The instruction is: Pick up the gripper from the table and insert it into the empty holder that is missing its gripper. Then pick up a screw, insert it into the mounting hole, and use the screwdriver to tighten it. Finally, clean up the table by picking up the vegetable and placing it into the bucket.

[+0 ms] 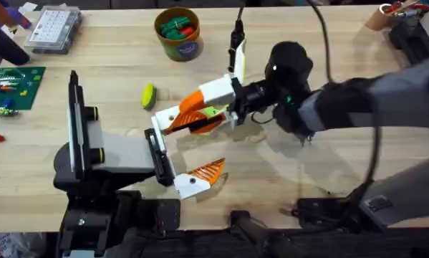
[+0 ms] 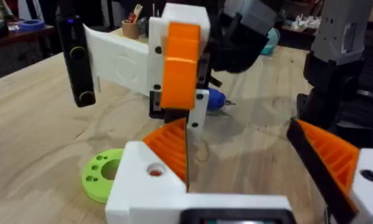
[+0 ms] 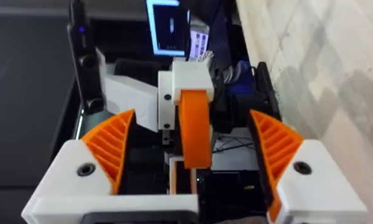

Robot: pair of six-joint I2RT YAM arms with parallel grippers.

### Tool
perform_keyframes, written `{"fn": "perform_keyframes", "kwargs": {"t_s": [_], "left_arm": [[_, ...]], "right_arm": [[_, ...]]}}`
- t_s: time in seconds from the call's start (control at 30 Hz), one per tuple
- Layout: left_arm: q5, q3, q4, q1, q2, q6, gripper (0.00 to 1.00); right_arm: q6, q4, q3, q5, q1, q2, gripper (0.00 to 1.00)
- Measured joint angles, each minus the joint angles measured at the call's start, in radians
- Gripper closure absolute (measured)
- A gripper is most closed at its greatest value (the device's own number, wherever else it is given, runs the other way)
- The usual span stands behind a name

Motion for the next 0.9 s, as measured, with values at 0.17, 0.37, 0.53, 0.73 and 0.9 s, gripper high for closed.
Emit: {"fn": "perform_keyframes", "kwargs": {"t_s": [0.17, 0.37, 0.53, 0.73, 0.9], "left_arm": [[0.004, 0.000, 0.000, 0.000, 0.000, 0.000, 0.015], [0.010, 0.000, -0.002, 0.000, 0.000, 0.002, 0.015], [0.011, 0.000, -0.002, 0.000, 0.000, 0.002, 0.015], [0.011, 0.000, -0.002, 0.000, 0.000, 0.002, 0.015], [0.014, 0.000, -0.003, 0.000, 0.000, 0.002, 0.015]], "right_arm": [[-0.186, -0.384, 0.008, 0.008, -0.055, -0.139, 0.013], [-0.459, -0.748, 0.011, 0.023, -0.161, -0.313, 0.013], [-0.624, -0.851, 0.013, 0.024, -0.270, -0.442, 0.013], [-0.801, -1.069, 0.058, 0.000, -0.350, -0.489, 0.013], [-1.025, -1.488, 0.157, 0.133, -0.358, -0.495, 0.013]]}}
